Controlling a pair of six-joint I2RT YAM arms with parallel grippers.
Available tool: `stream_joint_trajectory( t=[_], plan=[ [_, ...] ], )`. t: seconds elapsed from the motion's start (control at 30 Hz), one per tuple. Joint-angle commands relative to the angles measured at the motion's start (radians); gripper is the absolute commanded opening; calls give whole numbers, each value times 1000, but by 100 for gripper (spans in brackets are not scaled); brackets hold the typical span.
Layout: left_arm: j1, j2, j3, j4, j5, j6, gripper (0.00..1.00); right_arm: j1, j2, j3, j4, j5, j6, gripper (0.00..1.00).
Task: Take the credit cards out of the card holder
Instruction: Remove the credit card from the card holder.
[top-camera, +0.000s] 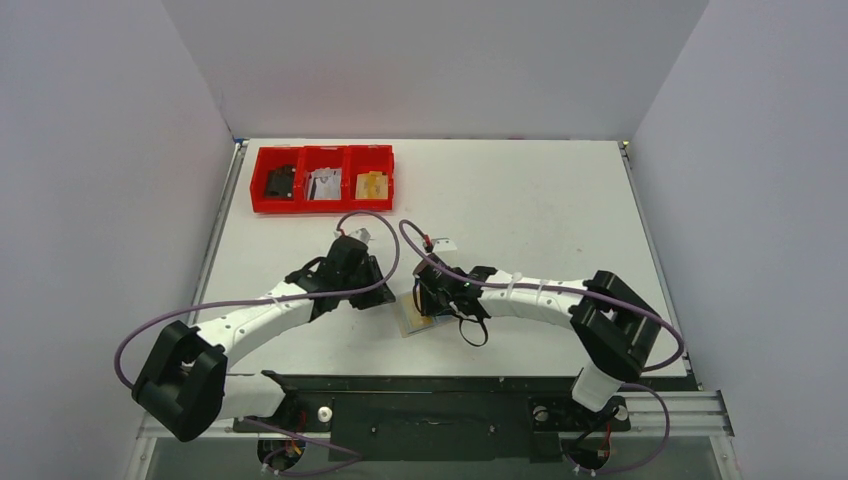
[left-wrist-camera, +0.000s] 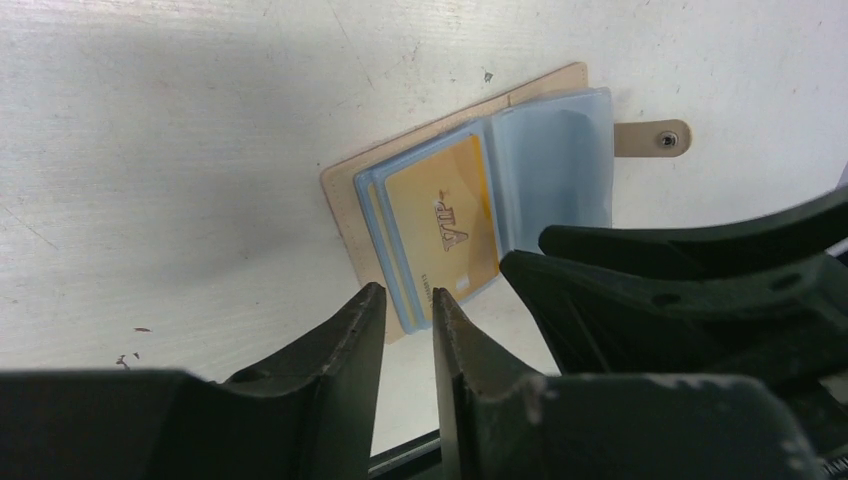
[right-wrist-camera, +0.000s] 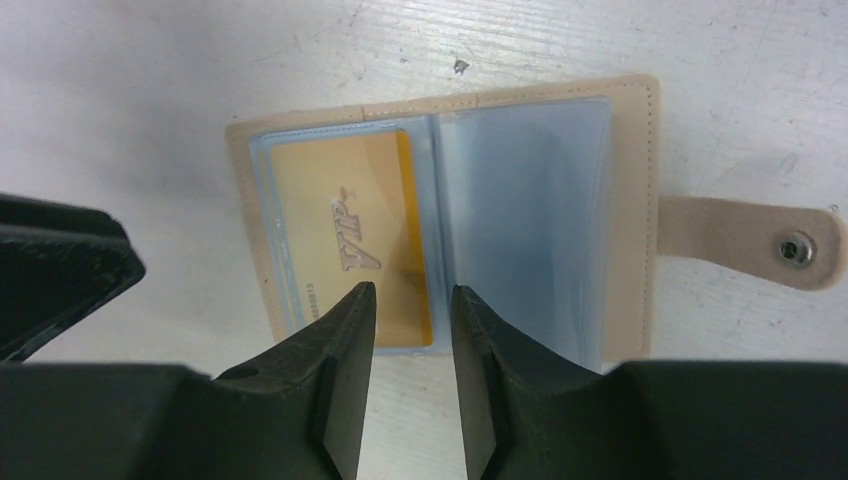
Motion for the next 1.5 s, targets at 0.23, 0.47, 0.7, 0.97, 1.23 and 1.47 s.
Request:
stream_joint_trajectory(
  t=[0.23,0.47,0.7,0.97,1.23,1.47],
  plan=[
    [-31,109,36,76,44,35,11,-45,47,-36,162,-86,38,31],
    [-59,194,63,100,51,39,10,-64,41,-105,232,-130,90,31],
    [-72,246,87,115,44,47,10,-78,11,-175,312,-208,150,32],
    [-80,295,113,92,24,66,9,-79,-28,-260,453,-285,248,33],
    [-106,357,156,45,-9,85,8,-127,-93,-355,544,-301,300,33],
    [-136,399,172,19,-24,79,6,-204,-111,-496,778,-381,371,35]
  ],
)
